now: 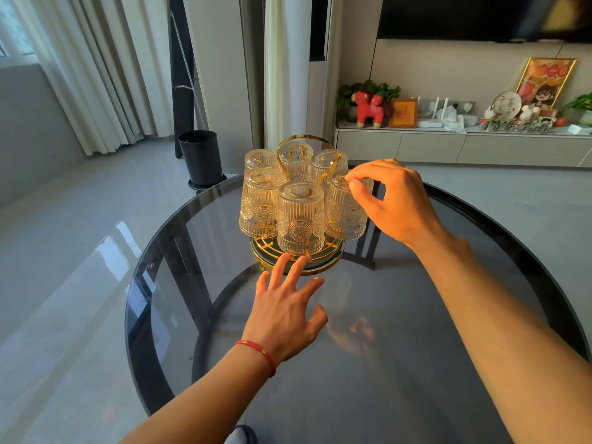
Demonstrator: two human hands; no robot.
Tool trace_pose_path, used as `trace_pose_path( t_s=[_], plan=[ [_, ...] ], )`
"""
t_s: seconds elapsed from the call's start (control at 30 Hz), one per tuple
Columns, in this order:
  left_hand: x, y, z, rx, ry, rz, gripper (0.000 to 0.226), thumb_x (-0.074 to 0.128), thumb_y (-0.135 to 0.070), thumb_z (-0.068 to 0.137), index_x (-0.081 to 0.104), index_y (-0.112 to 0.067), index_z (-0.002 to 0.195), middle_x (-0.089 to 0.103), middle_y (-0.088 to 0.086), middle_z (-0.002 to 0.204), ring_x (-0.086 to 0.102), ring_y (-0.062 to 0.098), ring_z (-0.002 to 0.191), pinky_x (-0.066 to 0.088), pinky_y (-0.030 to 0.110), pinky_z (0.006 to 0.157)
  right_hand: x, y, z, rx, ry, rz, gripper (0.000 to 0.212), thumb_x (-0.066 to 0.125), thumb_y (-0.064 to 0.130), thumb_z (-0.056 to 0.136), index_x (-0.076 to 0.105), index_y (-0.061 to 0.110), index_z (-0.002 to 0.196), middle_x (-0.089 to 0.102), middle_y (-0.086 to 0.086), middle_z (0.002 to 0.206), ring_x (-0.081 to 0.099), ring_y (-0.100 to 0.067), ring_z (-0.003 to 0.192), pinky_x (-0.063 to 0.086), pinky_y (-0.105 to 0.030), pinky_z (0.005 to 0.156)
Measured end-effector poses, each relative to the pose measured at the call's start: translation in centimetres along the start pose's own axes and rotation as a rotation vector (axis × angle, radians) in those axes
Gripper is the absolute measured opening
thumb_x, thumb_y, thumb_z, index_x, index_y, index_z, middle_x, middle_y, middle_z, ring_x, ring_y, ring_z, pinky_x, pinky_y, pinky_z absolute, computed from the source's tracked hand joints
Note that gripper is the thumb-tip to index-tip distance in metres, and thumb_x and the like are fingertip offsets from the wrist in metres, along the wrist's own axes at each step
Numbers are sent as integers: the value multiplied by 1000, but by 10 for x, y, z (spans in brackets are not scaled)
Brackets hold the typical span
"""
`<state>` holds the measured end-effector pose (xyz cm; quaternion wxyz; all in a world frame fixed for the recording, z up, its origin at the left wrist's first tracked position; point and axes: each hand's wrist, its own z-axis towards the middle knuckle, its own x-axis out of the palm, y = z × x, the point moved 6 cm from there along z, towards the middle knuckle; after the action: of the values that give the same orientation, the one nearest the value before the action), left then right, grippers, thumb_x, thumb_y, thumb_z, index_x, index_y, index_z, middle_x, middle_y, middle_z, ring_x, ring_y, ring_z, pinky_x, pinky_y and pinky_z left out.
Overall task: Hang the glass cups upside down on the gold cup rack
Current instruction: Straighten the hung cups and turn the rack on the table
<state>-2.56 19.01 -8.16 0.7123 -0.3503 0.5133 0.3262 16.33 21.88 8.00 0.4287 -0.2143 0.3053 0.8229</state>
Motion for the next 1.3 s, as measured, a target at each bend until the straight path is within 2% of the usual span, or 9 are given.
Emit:
trace_pose_path(
  t_s=[0.17,0.3,0.37,0.43,0.53,0.83,1.1,1.23,1.3],
  plan=[
    [-1,-1,0,-1,-5,6,61,29,-63,87,49,-40,140,23,0,163,5,31,150,15,62,116,1,-2,7,205,-9,143,31,53,30,102,73,16,121,76,2,117,65,-2,106,45,-7,89],
    [-2,0,-1,0,-1,-3,62,28,-63,87,49,-40,140,24,0,163,4,31,150,15,62,116,12,-8,36,413,130,312,48,39,50,100,59,26,137,71,9,126,59,-10,123,44,-26,96],
    [-2,0,-1,1,4,1,61,29,-63,87,48,-40,140,23,0,163,4,31,150,14,62,116,21,-12,52,474,226,378,57,31,55,98,54,24,140,72,6,129,54,-15,131,37,-37,106],
    [-2,0,-1,2,2,7,59,31,-63,88,48,-40,140,24,1,163,4,32,150,14,62,116,33,-16,63,520,320,395,67,27,62,95,52,23,143,72,2,132,47,-22,139,30,-44,107],
    [-1,1,-2,3,0,-1,61,30,-63,87,49,-40,140,24,1,163,4,32,150,12,62,116,47,-19,70,559,407,391,82,18,74,91,48,25,150,73,1,129,43,-24,142,23,-44,102],
    [-1,1,-2,8,-7,-1,60,32,-62,87,50,-38,139,22,2,164,3,33,150,10,63,116,47,-26,75,556,369,297,84,10,75,96,53,24,147,76,3,123,46,-26,141,25,-43,99],
    [0,2,0,7,-16,-1,59,33,-62,88,50,-38,139,23,3,163,5,34,151,8,64,116,45,-38,76,562,355,285,86,11,75,96,71,23,129,75,0,127,55,-22,133,30,-48,114],
    [2,2,1,7,-8,4,60,32,-64,88,47,-39,141,21,3,164,3,35,151,6,65,115,42,-37,78,546,321,281,87,13,80,92,73,27,125,75,2,127,55,-18,130,28,-39,102],
    [2,3,1,8,-7,9,60,32,-64,88,47,-39,141,21,3,164,3,35,151,6,64,115,39,-38,77,536,322,274,88,12,80,91,73,27,125,75,2,126,55,-20,131,28,-39,101]
  ],
)
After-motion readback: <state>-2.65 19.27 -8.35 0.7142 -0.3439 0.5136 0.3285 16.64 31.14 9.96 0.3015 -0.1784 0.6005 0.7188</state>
